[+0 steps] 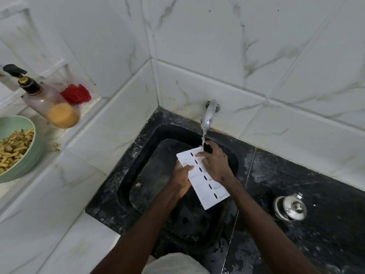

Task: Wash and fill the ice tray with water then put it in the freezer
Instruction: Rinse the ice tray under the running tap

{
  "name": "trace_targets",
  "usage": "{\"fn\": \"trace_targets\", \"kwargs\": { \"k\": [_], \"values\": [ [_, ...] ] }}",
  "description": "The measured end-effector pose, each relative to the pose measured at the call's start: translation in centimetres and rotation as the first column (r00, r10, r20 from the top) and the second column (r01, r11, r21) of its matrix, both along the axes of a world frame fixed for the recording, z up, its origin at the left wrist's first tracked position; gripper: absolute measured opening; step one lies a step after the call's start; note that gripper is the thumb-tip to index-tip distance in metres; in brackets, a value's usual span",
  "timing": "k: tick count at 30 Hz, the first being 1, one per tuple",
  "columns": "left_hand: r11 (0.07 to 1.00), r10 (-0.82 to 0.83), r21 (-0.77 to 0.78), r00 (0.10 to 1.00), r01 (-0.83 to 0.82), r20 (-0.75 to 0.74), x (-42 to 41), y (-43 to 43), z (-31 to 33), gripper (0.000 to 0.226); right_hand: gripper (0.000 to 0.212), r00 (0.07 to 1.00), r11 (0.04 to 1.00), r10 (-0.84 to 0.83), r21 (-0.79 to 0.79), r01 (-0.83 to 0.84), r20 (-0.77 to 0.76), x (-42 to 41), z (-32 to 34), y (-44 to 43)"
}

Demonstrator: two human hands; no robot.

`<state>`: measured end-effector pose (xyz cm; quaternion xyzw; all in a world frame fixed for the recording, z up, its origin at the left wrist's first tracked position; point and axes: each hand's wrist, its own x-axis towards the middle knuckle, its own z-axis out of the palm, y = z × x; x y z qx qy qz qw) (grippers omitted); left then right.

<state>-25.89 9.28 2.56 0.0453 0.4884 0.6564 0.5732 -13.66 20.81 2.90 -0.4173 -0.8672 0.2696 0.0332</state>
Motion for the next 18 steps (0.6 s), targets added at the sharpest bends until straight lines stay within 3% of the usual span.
{"fn": "trace_targets", "kwargs": {
  "k": [3, 8, 10, 14, 18],
  "values": [
    [0.999, -0.011, -0.032, 1.0, 0.01, -0.008, 1.1, -0.2, 0.0, 0.063, 0.033, 0.993, 0.991, -0.092, 0.105, 0.084, 0.07, -0.2, 0.1, 0.0],
    [0.997, 0.074, -0.01, 0.997, -0.073, 0.03, 0.3, -0.5, -0.7, 0.064, 0.037, 1.0, 0.997, -0.005, -0.083, 0.004, -0.011, -0.9, -0.1, -1.6],
    [0.998, 0.052, 0.026, 0.998, -0.053, 0.038, -0.1, -0.5, -0.8, 0.06, 0.036, 0.999, 0.996, -0.008, -0.085, 0.004, -0.049, -0.4, -0.5, -1.7],
    [0.999, 0.051, 0.01, 0.999, -0.051, -0.001, -0.3, -0.6, -0.8, 0.062, 0.03, 0.972, 0.984, -0.179, -0.005, 0.181, -0.153, 0.3, -1.3, -2.1],
    [0.999, 0.043, 0.027, 0.999, -0.043, 0.016, 0.2, -0.4, -0.3, 0.061, 0.03, 0.988, 0.988, -0.144, 0.04, 0.146, -0.048, -0.1, -1.3, -2.9]
  ]
}}
